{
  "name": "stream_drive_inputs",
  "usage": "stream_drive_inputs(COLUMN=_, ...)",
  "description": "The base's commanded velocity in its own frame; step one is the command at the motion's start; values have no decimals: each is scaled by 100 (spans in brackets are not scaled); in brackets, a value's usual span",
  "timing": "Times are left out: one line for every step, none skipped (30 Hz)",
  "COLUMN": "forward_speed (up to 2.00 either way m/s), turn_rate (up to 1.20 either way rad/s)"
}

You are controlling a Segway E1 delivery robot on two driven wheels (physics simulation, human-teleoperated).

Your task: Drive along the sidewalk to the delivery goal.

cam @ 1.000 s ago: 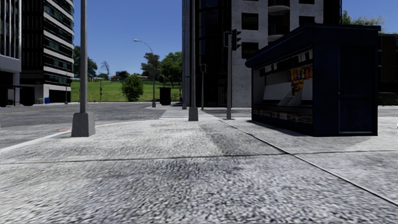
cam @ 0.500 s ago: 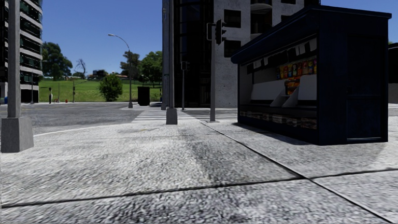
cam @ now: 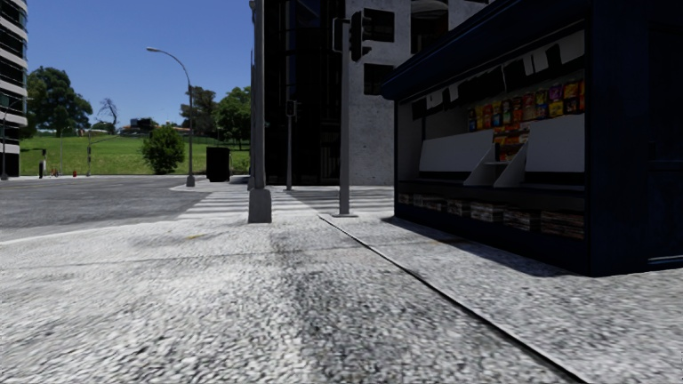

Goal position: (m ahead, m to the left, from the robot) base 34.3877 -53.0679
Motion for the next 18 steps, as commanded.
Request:
stream_drive_inputs(forward_speed=200, turn_rate=0)
stream_drive_inputs(forward_speed=200, turn_rate=0)
stream_drive_inputs(forward_speed=200, turn_rate=0)
stream_drive_inputs(forward_speed=200, turn_rate=0)
stream_drive_inputs(forward_speed=200, turn_rate=0)
stream_drive_inputs(forward_speed=200, turn_rate=0)
stream_drive_inputs(forward_speed=200, turn_rate=0)
stream_drive_inputs(forward_speed=200, turn_rate=0)
stream_drive_inputs(forward_speed=200, turn_rate=0)
stream_drive_inputs(forward_speed=200, turn_rate=0)
stream_drive_inputs(forward_speed=200, turn_rate=0)
stream_drive_inputs(forward_speed=200, turn_rate=0)
stream_drive_inputs(forward_speed=200, turn_rate=0)
stream_drive_inputs(forward_speed=200, turn_rate=0)
stream_drive_inputs(forward_speed=200, turn_rate=0)
stream_drive_inputs(forward_speed=200, turn_rate=0)
stream_drive_inputs(forward_speed=200, turn_rate=0)
stream_drive_inputs(forward_speed=200, turn_rate=0)
